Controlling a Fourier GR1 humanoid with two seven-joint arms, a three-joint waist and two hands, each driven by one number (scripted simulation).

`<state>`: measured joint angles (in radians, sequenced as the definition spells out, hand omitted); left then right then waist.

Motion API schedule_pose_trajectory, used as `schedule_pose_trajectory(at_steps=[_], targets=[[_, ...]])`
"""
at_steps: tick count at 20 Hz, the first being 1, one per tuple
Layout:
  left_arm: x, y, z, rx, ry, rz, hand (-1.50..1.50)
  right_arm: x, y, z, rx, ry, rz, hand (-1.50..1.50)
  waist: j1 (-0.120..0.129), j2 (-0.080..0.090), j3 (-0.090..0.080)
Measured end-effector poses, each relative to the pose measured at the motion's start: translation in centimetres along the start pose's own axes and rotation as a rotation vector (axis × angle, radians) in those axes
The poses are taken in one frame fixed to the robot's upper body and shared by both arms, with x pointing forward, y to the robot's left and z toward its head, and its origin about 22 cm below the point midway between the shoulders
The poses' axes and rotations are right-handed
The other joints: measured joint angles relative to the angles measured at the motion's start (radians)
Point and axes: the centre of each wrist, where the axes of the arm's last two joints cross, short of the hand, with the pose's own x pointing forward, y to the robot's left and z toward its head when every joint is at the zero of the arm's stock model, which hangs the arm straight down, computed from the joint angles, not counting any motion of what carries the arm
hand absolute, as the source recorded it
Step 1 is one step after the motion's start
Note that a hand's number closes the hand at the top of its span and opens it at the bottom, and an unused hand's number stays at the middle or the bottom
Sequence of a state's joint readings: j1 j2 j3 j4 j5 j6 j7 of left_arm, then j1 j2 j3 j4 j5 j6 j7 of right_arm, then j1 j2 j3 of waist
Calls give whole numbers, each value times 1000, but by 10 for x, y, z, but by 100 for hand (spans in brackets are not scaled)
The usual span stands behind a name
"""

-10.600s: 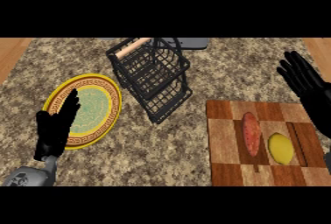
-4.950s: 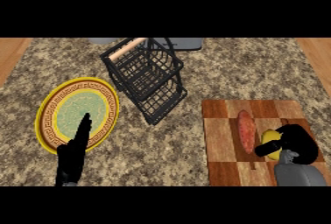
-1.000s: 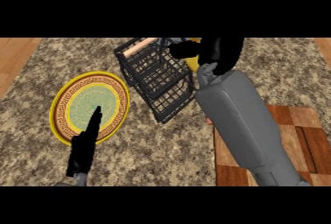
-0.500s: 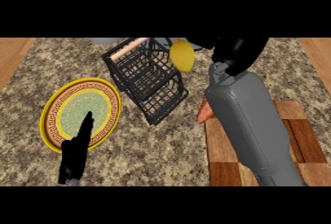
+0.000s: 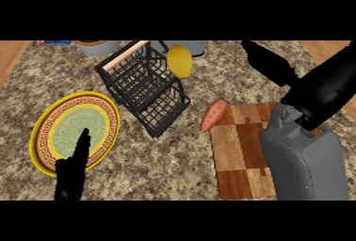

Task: Pick the lemon from the cutting board and place it in the tiered basket

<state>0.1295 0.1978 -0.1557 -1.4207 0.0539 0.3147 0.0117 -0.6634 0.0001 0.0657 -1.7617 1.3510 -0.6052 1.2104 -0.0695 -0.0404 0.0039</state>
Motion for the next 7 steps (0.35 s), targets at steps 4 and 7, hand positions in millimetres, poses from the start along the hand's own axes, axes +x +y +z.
schedule_pose_trajectory(at_steps=[4, 7], targets=[[-4, 7, 4, 21, 7, 7, 0, -14, -46, 7, -4, 31, -32, -150, -26, -5, 0], [-4, 9, 6, 29, 12, 11, 0, -22, -84, 17, 7, 45, -58, -150, -36, -5, 0]])
